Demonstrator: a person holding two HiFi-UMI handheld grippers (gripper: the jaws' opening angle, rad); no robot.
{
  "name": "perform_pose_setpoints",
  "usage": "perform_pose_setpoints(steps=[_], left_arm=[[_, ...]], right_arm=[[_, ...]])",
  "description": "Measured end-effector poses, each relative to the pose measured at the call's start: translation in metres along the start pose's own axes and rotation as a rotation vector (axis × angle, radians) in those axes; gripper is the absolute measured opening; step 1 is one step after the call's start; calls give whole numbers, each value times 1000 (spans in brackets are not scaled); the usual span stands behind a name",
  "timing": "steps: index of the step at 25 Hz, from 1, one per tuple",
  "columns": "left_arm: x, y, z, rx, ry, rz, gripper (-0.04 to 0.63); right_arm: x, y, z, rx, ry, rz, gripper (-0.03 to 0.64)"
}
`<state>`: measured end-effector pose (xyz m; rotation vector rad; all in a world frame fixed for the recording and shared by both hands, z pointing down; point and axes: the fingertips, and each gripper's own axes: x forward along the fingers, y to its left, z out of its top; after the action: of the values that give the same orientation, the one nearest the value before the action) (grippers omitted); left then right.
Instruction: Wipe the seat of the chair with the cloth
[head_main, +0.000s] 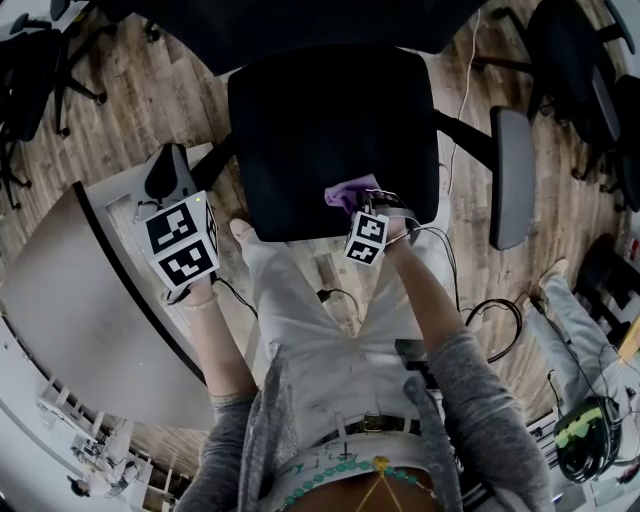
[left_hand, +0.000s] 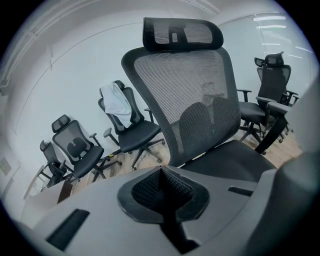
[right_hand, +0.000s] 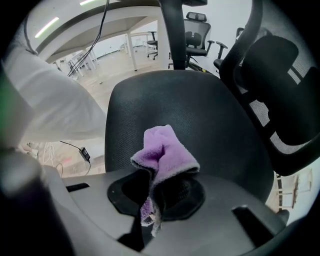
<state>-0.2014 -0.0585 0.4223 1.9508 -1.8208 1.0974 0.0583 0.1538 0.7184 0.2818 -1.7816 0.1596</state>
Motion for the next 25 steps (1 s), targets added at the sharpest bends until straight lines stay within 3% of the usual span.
perform_pose_setpoints(steps=[25], left_arm=[[1,-5,-1,10,1,3,6]], right_arm=[[-23,-20,-77,72,53,-62,48]])
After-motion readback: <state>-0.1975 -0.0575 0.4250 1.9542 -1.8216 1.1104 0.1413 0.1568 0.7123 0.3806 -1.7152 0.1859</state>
